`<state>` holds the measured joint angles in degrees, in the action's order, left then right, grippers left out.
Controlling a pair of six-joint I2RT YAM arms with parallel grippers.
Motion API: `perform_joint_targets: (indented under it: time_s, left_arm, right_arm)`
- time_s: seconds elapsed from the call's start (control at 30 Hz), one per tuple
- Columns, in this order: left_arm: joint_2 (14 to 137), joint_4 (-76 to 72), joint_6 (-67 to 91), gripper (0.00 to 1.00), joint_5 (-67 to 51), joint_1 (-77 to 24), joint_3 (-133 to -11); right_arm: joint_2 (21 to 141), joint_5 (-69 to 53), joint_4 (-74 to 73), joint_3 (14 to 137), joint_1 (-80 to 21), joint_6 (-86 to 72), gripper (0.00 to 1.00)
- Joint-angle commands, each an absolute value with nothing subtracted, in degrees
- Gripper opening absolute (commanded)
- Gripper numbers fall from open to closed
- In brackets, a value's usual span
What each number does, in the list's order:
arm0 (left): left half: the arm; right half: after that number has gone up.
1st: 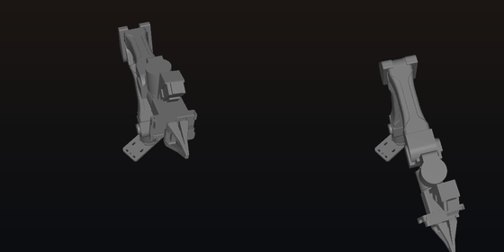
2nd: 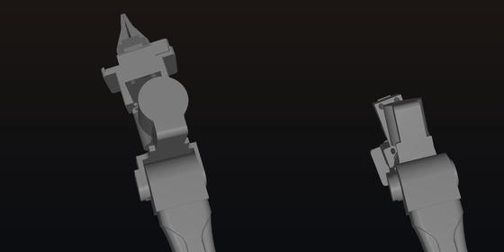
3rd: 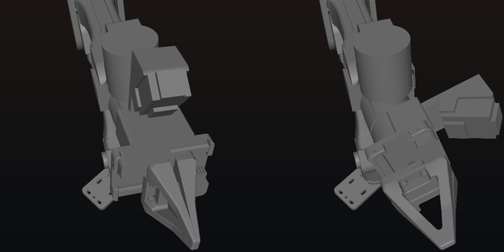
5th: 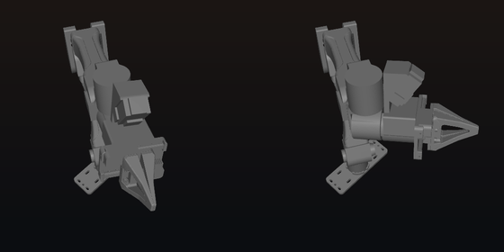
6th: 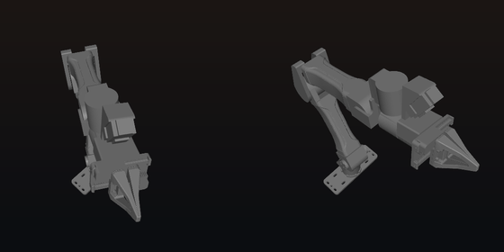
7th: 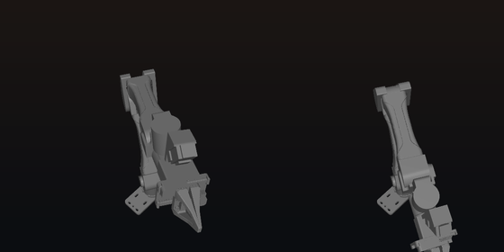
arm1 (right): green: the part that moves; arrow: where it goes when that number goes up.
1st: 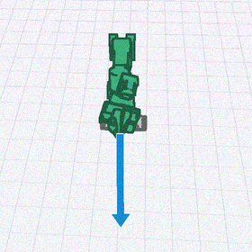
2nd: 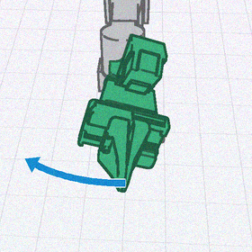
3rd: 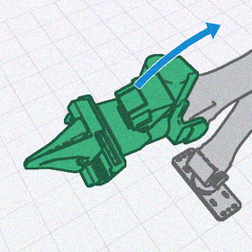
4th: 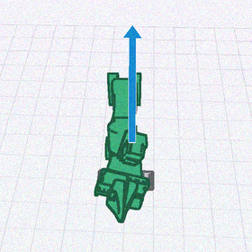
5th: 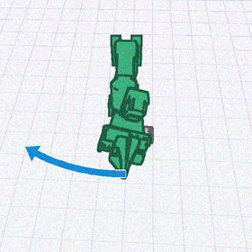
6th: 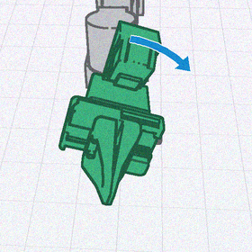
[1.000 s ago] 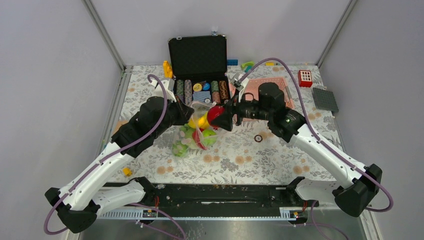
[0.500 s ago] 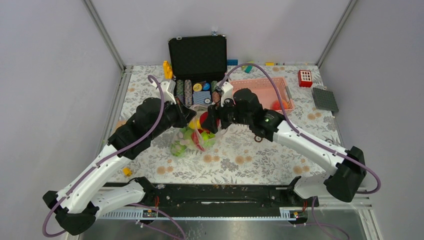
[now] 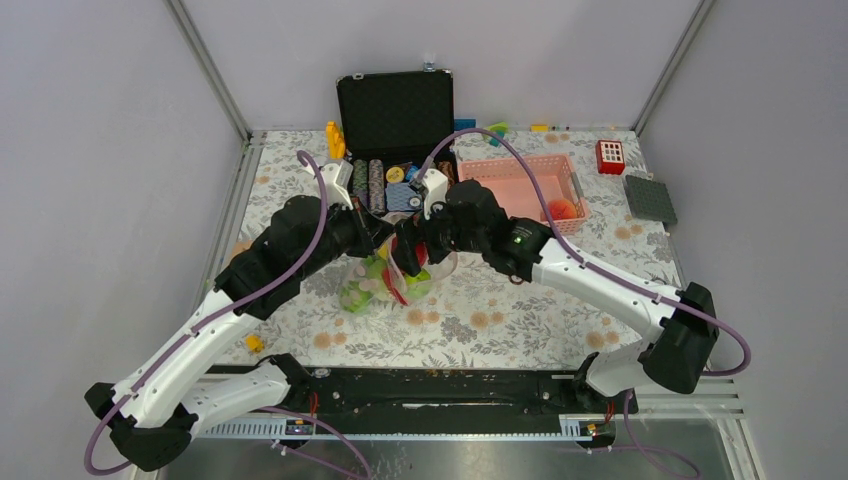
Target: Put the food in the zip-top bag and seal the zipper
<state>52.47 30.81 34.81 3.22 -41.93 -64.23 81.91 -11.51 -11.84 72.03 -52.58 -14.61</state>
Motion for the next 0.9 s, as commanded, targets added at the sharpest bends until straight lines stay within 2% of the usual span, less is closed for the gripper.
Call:
perform_joint_targets:
  time_s: [0.0,0.3,0.43,0.57,0.67,0.87]
  left_arm:
    - [50.76,26.72,35.49,0.00,4.68,-41.75,-66.85]
    - [50.54,28.22,36.65,0.00,12.17,-41.81,-69.96]
    - [51.33,28.64,36.76,0.00,15.01,-41.77,-71.76]
    - [52.06,29.10,36.91,0.00,16.62,-41.68,-71.87]
    - [52.53,30.51,36.89,0.00,19.15,-41.72,-71.63]
    - [53.17,34.60,36.63,0.00,24.24,-41.68,-71.25]
  right_arm:
    - [79.75,-9.89,-13.27,74.62,-53.15,-13.22,0.99]
    - [76.34,-12.09,-14.87,77.16,-53.17,-9.81,1.00]
    - [73.60,-6.76,-15.65,78.07,-53.09,-8.51,1.00]
    - [70.37,4.05,-16.64,76.94,-51.98,-9.36,1.00]
    - [68.72,3.88,-19.16,76.20,-46.55,-12.84,1.00]
    - [72.75,1.36,-24.03,75.92,-26.59,-16.79,0.99]
